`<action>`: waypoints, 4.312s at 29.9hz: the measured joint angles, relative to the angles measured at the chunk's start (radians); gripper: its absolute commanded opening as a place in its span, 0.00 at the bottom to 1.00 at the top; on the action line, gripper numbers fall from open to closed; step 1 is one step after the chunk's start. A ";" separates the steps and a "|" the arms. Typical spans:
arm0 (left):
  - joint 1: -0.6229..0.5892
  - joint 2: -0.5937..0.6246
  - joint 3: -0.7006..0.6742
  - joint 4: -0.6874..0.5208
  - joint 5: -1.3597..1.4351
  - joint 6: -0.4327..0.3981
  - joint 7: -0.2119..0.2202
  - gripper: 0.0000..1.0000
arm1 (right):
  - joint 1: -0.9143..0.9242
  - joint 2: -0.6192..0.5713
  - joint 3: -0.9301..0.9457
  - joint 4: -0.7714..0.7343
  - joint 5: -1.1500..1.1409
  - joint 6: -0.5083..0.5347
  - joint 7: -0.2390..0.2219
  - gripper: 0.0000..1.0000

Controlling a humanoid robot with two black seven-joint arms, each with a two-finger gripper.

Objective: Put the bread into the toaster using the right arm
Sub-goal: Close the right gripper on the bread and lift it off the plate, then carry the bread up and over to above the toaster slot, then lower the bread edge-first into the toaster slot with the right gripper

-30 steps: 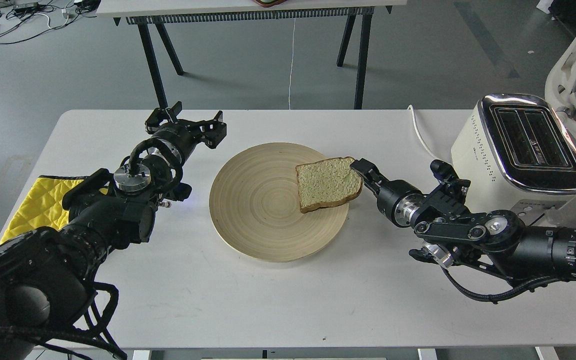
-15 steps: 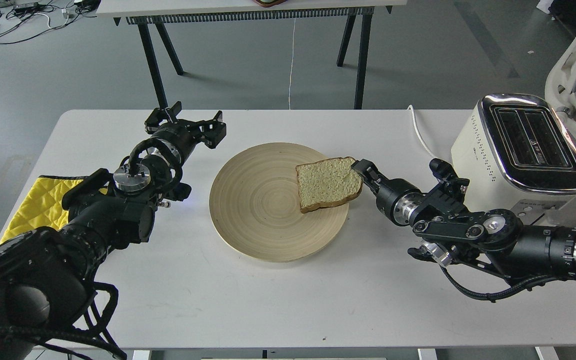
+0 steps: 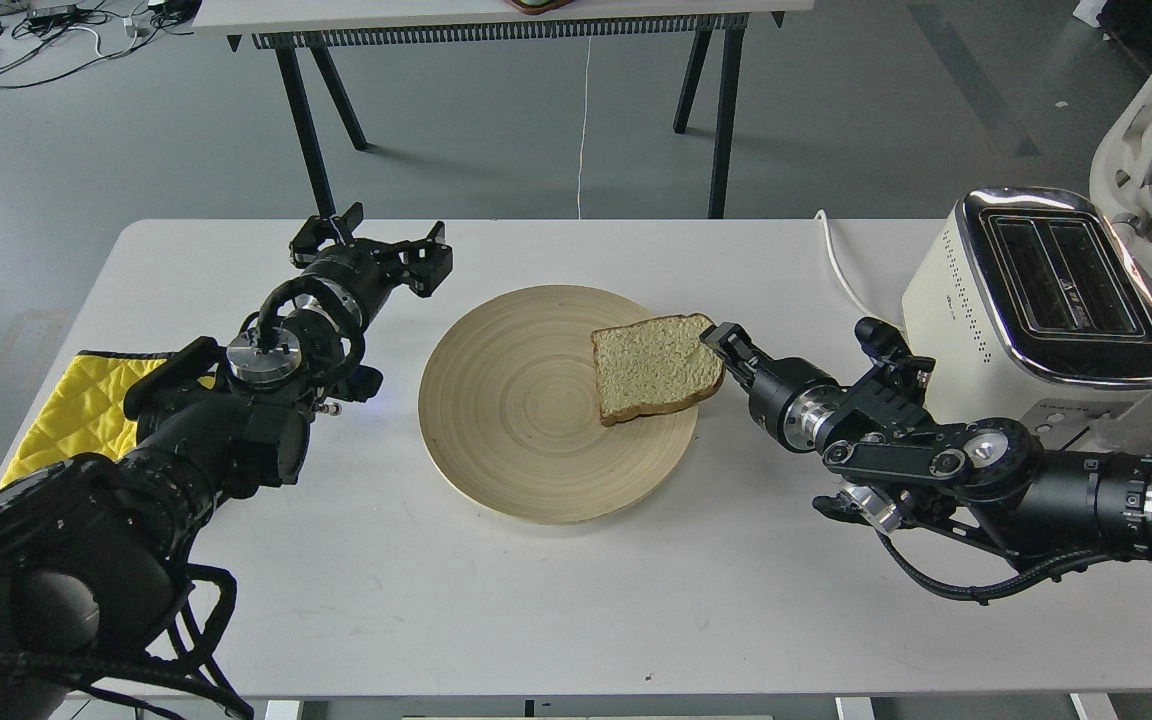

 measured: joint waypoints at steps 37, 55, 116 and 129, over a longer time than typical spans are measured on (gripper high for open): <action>0.000 -0.001 0.000 0.000 0.000 0.000 0.000 1.00 | 0.220 -0.153 0.217 0.181 0.012 -0.017 -0.010 0.00; 0.002 0.000 0.000 0.000 0.000 -0.001 0.000 1.00 | 0.899 -0.627 -0.498 0.368 -0.043 -0.004 -0.080 0.00; 0.000 0.000 0.000 0.000 0.000 0.000 0.000 1.00 | 1.119 -0.623 -1.064 0.533 -0.150 -0.023 -0.080 0.00; 0.000 0.000 0.000 0.000 0.000 0.000 0.000 1.00 | 1.093 -0.622 -1.064 0.531 -0.147 -0.023 -0.082 0.00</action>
